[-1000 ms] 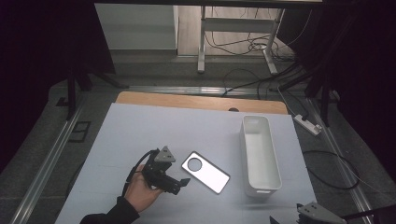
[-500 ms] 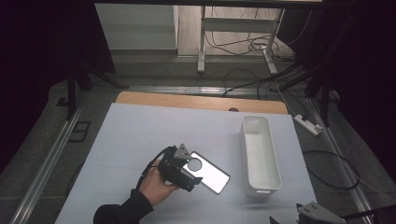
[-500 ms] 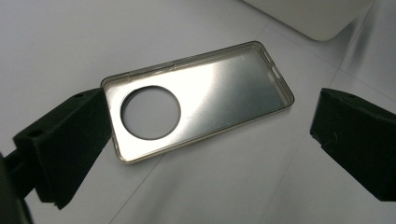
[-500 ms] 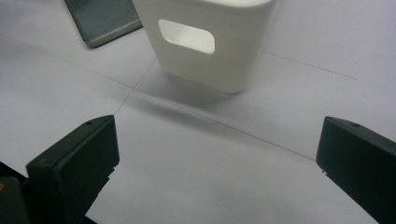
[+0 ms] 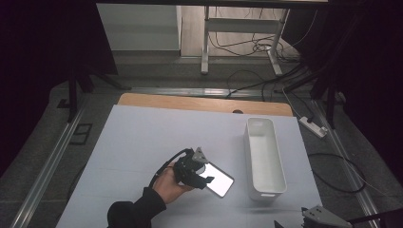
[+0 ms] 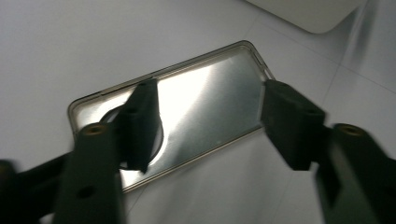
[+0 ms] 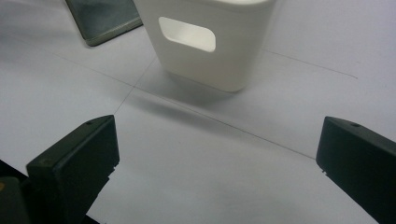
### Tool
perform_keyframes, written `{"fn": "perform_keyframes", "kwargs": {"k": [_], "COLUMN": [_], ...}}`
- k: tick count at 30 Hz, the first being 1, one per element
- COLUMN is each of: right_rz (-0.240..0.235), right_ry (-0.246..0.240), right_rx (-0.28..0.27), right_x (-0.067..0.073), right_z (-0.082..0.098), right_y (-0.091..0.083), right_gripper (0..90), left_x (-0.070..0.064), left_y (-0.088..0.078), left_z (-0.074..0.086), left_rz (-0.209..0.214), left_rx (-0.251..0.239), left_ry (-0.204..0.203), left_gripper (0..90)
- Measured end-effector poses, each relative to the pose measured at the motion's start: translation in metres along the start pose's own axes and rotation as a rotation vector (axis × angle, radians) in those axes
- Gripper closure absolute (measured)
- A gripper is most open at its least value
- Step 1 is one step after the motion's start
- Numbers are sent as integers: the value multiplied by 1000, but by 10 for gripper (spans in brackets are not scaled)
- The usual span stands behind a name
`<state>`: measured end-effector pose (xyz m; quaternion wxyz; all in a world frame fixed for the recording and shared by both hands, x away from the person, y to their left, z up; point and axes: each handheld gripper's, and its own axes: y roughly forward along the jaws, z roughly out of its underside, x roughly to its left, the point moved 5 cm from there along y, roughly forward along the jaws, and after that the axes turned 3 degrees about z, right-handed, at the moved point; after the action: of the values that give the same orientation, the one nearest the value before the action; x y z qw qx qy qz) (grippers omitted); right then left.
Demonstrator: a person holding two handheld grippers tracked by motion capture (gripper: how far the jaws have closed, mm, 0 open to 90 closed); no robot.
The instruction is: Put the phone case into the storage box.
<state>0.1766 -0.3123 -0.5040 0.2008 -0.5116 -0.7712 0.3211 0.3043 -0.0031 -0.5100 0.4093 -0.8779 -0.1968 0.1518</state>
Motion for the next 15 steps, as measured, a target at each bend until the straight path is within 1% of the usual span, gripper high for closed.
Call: {"fn": "perform_keyframes", "kwargs": {"k": [3, 4, 5, 6, 9, 15], "right_rz": [0, 0, 0, -1, -1, -1], "right_ry": [-1, -1, -1, -1, -1, -2], "right_rx": [1, 1, 2, 3, 5, 6], "right_x": [0, 0, 0, 0, 0, 0], "right_z": [0, 0, 0, 0, 0, 0], "right_y": [0, 0, 0, 0, 0, 0], "right_gripper": [0, 0, 0, 0, 0, 0], "left_x": [-2, -2, -3, -3, -2, -3], "left_y": [5, 5, 6, 7, 11, 18], "left_z": [-2, -2, -3, -4, -6, -7], "left_rz": [19, 19, 21, 27, 36, 37], "left_rx": [19, 19, 19, 22, 24, 24], "left_ry": [8, 8, 3, 5, -11, -24], "left_gripper": [612, 677, 677, 756, 881, 892]}}
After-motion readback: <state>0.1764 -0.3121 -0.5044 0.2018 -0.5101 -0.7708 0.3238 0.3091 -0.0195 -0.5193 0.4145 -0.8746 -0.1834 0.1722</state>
